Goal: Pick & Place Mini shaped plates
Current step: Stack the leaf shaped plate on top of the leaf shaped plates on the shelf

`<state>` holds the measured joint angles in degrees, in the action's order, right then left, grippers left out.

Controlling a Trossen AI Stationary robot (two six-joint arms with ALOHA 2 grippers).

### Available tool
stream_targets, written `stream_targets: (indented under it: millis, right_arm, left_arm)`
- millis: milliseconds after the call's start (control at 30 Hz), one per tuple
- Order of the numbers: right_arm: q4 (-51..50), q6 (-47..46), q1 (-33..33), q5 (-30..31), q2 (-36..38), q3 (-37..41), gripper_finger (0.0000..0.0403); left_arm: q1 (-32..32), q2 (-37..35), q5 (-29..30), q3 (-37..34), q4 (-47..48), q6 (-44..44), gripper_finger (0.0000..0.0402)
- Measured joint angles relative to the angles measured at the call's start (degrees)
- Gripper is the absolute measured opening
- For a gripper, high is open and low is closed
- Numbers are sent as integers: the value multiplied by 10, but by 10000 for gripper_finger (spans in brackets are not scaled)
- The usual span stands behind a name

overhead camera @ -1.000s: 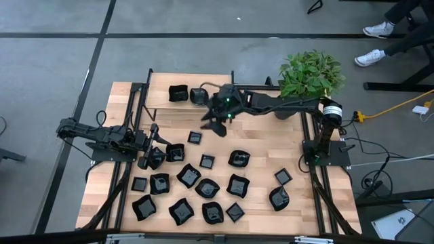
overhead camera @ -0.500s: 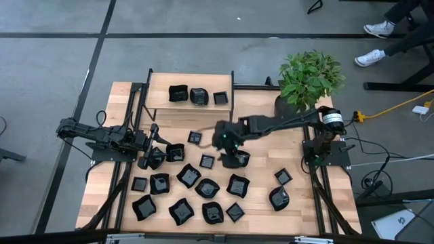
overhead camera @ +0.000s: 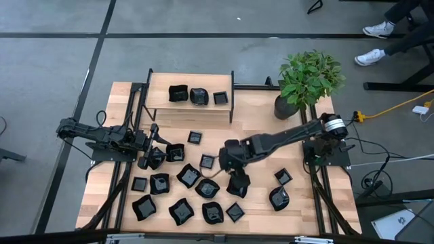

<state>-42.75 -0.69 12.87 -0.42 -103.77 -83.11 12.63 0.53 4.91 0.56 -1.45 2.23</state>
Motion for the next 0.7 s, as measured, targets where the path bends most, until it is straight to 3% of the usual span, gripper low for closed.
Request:
stream_targets:
  millis: [200, 700]
  right_arm:
    - [-23, -18, 30, 48, 1, 12, 225]
    - [-8, -66, 43, 115, 0, 129, 225]
  left_arm:
    - [0, 0, 0, 0, 0, 0, 207]
    - [0, 0, 0, 0, 0, 0, 208]
